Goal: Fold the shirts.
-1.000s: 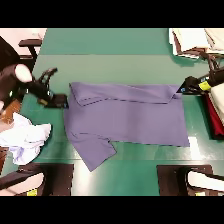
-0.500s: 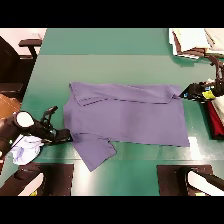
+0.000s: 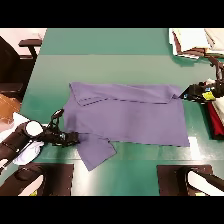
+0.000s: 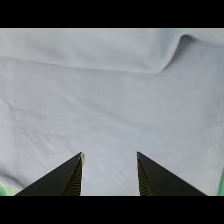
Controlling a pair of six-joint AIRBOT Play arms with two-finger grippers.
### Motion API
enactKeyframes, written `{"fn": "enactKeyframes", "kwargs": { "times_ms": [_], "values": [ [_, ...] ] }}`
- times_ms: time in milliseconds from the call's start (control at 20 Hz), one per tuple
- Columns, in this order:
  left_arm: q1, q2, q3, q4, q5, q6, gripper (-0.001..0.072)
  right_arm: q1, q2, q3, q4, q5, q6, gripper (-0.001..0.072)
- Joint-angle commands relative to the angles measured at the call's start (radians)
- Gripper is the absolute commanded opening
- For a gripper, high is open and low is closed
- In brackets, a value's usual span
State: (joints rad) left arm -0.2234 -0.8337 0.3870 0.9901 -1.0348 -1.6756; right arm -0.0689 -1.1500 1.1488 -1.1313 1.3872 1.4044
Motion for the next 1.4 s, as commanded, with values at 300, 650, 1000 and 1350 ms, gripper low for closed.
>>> {"fn": "enactKeyframes", "kwargs": {
  "times_ms": [300,650,1000,1350],
  "values": [
    [-0.010,0.002,0.180,0.065,-0.099,0.008,0.0023,-0.323,0.066,-0.262,-0.103,0.115,0.001,0.0583],
    [-0.010,0.002,0.206,0.064,-0.082,0.007,0.0024,-0.500,-0.037,-0.542,-0.094,0.043,0.001,0.0567],
    [-0.010,0.002,0.218,0.076,-0.179,0.008,0.0022,-0.288,-0.076,-0.478,-0.104,0.026,0.001,0.0149],
    [-0.010,0.185,0.236,0.071,-0.346,-0.080,0.0022,-0.190,0.192,-0.378,-0.227,0.141,0.001,0.0018]
  ]
}}
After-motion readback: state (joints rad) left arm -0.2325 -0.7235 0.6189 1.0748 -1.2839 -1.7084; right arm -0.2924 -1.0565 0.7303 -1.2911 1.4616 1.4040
